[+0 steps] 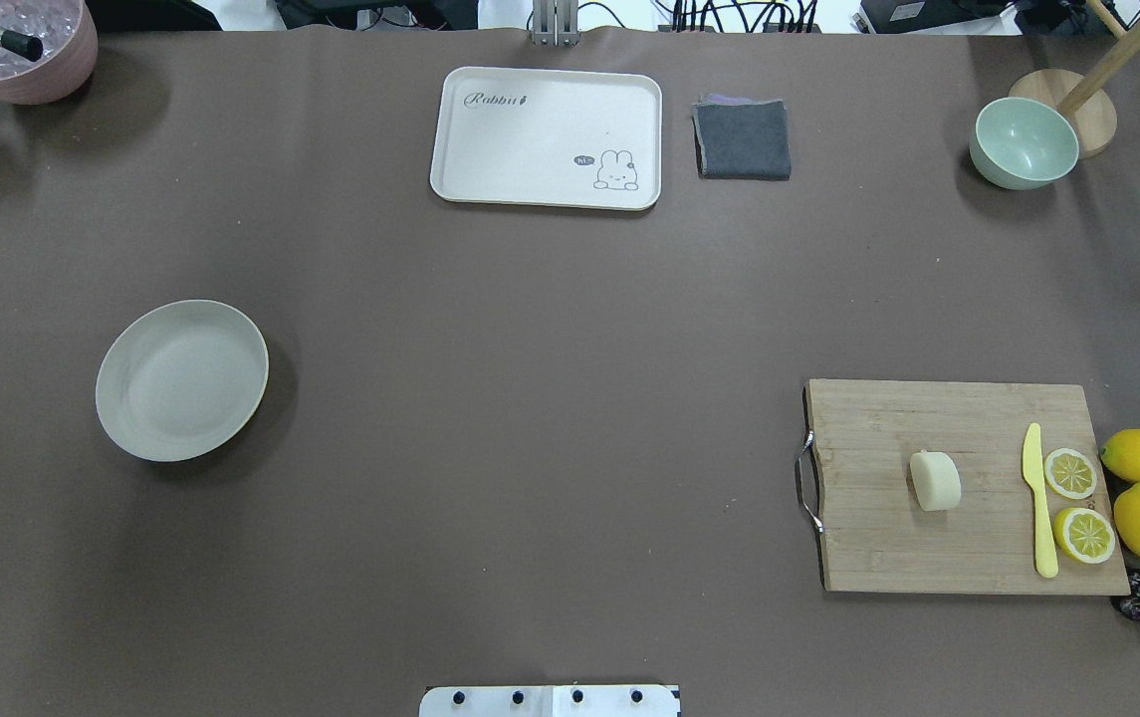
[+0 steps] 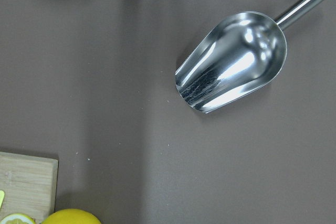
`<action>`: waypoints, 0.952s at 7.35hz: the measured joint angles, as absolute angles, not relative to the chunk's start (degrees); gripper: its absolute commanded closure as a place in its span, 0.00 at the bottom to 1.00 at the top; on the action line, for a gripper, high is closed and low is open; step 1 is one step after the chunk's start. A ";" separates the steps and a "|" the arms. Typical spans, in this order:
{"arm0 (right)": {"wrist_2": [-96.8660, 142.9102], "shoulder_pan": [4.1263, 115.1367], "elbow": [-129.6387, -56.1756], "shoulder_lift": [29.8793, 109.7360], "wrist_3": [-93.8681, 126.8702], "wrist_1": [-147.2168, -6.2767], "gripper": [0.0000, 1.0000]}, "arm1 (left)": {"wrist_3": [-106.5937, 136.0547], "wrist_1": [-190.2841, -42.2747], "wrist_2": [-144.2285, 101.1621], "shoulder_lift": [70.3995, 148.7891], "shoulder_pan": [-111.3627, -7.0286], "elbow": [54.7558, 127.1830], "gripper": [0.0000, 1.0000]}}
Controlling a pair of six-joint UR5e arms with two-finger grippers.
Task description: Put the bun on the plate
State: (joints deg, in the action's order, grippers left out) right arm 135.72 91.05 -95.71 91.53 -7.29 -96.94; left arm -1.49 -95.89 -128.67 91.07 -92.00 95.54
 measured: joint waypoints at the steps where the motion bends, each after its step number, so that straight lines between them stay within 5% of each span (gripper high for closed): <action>1: 135.76 91.06 -95.74 91.50 -7.29 -96.94 0.00 | -1.49 -95.89 -128.67 91.11 -91.97 95.55 0.02; 7: 135.88 91.05 -95.64 91.53 -7.29 -96.05 0.00 | -1.60 -96.39 -129.73 91.32 -91.77 96.02 0.02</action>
